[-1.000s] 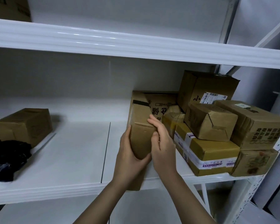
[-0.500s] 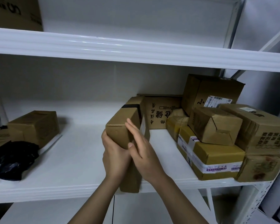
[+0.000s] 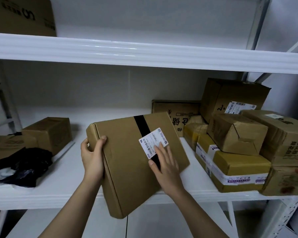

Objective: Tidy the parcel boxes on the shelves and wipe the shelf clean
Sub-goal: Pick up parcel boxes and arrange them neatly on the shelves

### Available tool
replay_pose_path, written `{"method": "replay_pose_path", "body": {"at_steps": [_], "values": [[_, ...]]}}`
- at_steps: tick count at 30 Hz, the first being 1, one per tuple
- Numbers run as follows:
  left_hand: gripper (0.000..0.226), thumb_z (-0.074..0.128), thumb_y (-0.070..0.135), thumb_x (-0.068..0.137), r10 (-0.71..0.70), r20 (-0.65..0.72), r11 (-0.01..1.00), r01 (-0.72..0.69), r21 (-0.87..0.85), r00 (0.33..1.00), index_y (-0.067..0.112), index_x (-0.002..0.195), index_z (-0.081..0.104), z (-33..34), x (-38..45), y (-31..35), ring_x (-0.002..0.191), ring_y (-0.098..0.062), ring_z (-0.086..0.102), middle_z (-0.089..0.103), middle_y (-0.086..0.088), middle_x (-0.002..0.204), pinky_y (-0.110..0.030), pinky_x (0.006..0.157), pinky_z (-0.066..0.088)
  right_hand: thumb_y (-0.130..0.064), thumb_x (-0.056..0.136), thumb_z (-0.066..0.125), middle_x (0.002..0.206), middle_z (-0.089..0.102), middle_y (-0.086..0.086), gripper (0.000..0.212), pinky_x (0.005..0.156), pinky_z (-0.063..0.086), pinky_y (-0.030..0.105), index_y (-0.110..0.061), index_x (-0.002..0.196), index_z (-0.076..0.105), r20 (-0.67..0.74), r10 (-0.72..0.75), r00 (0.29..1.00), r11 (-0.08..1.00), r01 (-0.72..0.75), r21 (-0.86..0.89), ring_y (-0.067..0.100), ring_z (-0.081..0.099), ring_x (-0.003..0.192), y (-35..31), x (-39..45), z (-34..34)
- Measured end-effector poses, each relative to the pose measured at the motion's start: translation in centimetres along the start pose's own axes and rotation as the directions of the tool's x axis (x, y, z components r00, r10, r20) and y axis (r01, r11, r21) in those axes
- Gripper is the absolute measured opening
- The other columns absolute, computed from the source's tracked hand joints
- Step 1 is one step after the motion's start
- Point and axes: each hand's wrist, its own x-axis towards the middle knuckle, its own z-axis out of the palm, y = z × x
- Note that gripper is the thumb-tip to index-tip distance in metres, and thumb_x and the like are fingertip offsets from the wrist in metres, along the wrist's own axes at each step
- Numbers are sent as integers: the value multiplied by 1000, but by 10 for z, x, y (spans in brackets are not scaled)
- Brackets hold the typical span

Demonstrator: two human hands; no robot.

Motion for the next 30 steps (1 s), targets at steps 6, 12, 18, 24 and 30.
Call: {"method": "replay_pose_path", "body": {"at_steps": [6, 12, 18, 24, 30], "values": [[47, 63, 40, 84, -95, 101, 994, 100, -46, 990, 16, 124, 54, -21, 19, 4, 94, -25, 64, 65, -8, 109, -37, 74, 50, -72, 84, 14, 159, -11, -14, 78, 117, -1, 42, -34, 152, 7, -127, 118, 985, 975, -139, -174, 14, -14, 147, 27, 16, -18], [61, 65, 54, 74, -240, 194, 965, 256, -62, 951, 14, 120, 63, -46, 39, 4, 105, -34, 63, 66, -15, 116, -46, 86, 51, -58, 91, 46, 161, 10, 0, 78, 117, 17, 50, -22, 152, 15, -200, 288, 937, 956, -294, 0, 23, 11, 147, 55, 24, -48], [37, 41, 42, 93, -251, 354, 953, 295, -74, 901, 14, 100, 65, -46, 40, 10, 60, -18, 69, 73, -5, 74, -34, 69, 46, -45, 92, 54, 151, 30, 3, 74, 105, 35, 36, -20, 152, 17, 89, 411, 907, 761, -395, 515, 24, 37, 134, 64, 22, -79], [46, 40, 41, 94, -295, 387, 938, 341, -55, 874, 15, 80, 76, -38, 44, 24, 59, -18, 68, 72, -6, 72, -33, 67, 47, -72, 64, 70, 127, 63, 0, 86, 104, 44, 44, -29, 135, 50, 367, 355, 860, 526, -508, 682, 21, 61, 114, 80, 20, -89], [37, 37, 43, 98, -254, 408, 964, 262, 37, 877, 18, 97, 64, -23, 41, 38, 58, -13, 69, 73, -1, 70, -34, 66, 46, -59, 74, 64, 113, 70, 10, 57, 97, 49, 48, -26, 120, 62, 399, 378, 835, 315, -521, 793, 30, 66, 107, 80, 14, -84]]}}
